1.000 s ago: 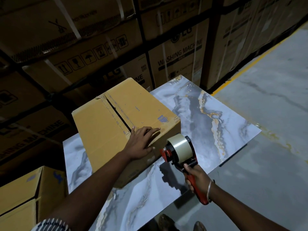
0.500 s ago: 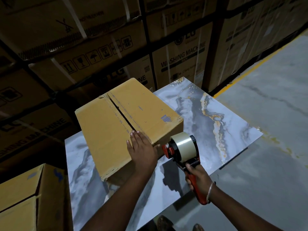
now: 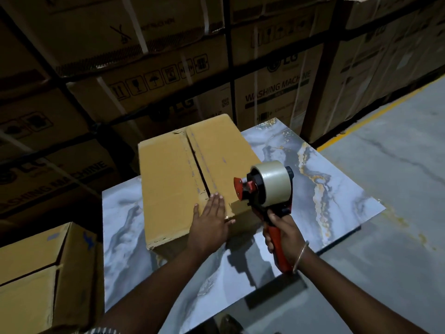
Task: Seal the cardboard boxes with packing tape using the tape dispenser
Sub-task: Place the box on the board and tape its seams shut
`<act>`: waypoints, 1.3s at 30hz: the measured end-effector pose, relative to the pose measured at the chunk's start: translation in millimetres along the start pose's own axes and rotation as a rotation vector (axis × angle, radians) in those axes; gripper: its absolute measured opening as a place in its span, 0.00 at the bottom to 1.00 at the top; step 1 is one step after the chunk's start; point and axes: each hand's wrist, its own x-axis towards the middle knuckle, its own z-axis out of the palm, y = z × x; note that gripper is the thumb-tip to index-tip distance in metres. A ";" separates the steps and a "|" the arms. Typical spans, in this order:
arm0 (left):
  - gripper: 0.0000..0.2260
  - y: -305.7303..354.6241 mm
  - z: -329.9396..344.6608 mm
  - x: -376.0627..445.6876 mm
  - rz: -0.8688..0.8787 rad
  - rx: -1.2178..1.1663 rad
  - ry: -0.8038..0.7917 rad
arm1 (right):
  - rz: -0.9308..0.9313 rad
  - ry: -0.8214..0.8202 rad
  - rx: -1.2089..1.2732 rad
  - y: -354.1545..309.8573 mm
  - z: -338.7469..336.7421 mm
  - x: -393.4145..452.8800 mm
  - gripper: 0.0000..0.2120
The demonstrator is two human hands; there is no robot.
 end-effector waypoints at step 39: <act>0.40 38.0 9.5 -66.7 -0.819 -1.255 0.205 | 0.199 -0.339 -0.157 -19.0 54.7 28.6 0.26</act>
